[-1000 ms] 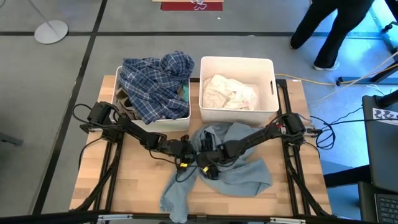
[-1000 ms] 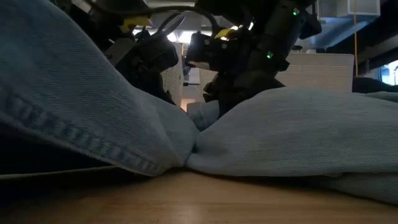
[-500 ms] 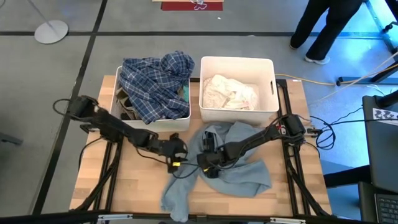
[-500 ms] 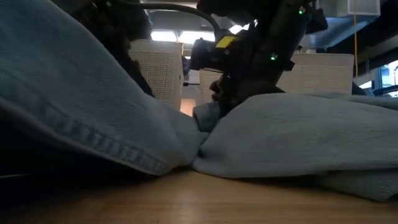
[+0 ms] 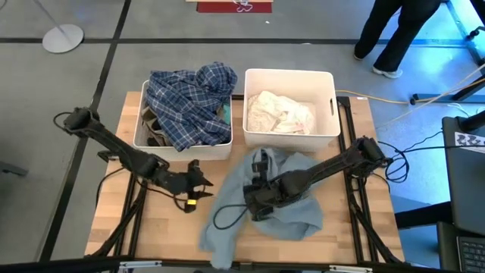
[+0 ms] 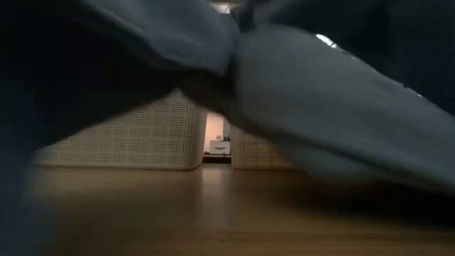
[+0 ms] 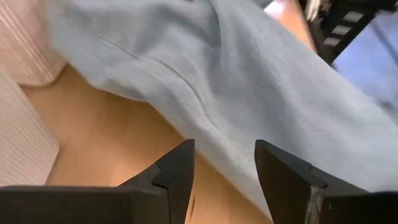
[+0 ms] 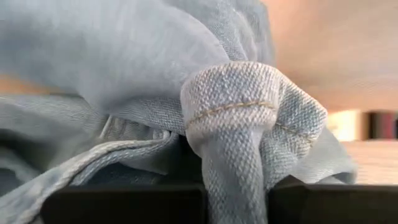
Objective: Sort clothes
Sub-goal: Put the light blue pants into the left white bin
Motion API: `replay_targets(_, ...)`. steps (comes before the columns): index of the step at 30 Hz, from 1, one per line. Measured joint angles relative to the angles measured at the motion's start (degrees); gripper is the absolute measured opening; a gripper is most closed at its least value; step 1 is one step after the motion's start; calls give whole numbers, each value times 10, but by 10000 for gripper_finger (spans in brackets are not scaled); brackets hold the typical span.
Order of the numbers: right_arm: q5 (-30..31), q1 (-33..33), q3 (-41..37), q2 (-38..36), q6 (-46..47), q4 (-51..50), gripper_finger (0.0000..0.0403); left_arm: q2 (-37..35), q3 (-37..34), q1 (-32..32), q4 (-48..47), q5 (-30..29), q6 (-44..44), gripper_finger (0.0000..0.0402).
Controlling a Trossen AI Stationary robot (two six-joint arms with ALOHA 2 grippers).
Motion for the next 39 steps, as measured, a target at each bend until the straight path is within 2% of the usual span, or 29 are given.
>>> replay_targets(4,36,-1,92,-12,-37,-28,26,-60,0,-6,-35,-5,12,159)
replay_targets(13,62,-13,302,-11,-164,-20,26,-198,0,-6,-60,-90,34,159)
replay_targets(18,62,-50,378,-12,-229,41,25,-259,0,-4,-18,-138,78,159)
replay_targets(21,55,-80,390,-14,-279,113,25,-293,10,-4,-4,-165,115,159)
replay_targets(26,5,-133,390,-21,-350,231,25,-327,33,-4,27,-255,195,159)
replay_targets(31,-42,-183,390,-22,-416,330,25,-329,48,-4,33,-309,276,159)
replay_targets(39,-194,-286,391,-13,-425,492,25,-329,50,-4,35,-456,371,159)
